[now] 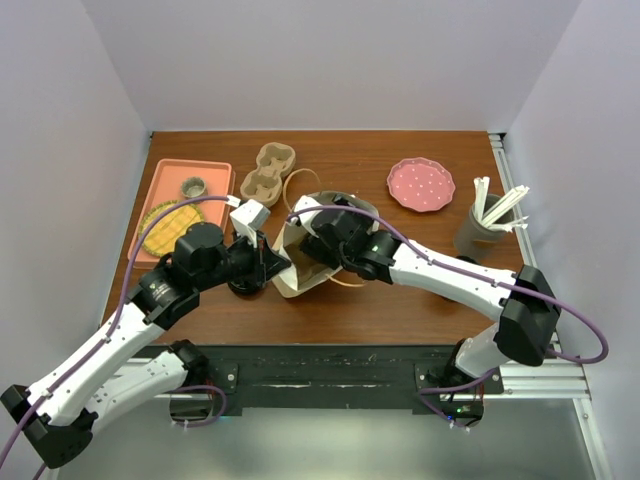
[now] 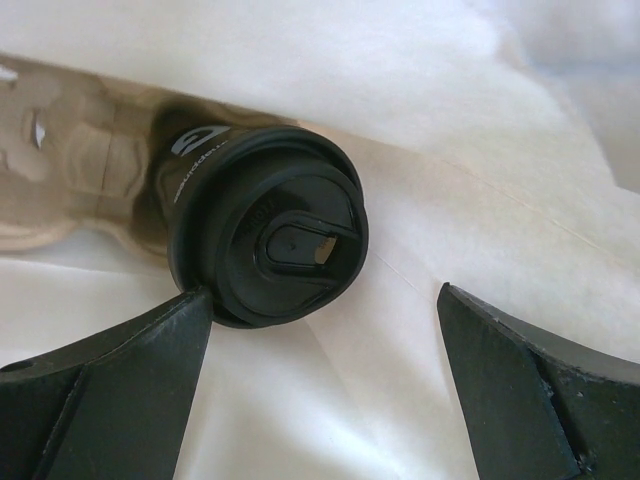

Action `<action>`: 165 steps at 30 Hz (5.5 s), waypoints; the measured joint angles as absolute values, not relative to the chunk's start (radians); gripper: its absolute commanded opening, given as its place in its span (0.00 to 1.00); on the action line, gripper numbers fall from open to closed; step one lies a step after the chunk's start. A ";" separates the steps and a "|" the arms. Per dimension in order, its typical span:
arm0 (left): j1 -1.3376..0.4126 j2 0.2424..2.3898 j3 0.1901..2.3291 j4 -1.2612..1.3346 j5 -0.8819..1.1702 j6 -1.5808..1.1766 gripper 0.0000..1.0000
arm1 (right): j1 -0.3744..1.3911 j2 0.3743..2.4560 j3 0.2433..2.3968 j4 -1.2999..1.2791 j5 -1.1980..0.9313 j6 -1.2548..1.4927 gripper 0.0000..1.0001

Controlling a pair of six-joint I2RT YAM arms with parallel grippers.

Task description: Pack the takeout coffee

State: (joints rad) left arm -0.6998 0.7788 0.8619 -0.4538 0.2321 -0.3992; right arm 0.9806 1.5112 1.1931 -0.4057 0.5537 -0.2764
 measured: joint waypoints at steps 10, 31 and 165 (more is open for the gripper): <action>-0.700 0.788 0.862 -0.435 0.235 -0.410 0.00 | 0.965 1.510 1.208 -0.407 0.552 -0.269 0.99; -0.701 0.820 0.867 -0.411 0.241 -0.410 0.04 | 0.946 1.510 1.245 -0.459 0.528 -0.247 0.98; -0.700 0.818 1.179 -0.659 -0.172 -0.354 0.63 | 0.745 1.920 2.141 -0.590 0.614 0.016 0.64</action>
State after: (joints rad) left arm -0.6998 0.8181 1.1793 -0.6590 -0.1719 -0.3542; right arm 0.7448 1.9198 2.1410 -0.5903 0.6136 0.0162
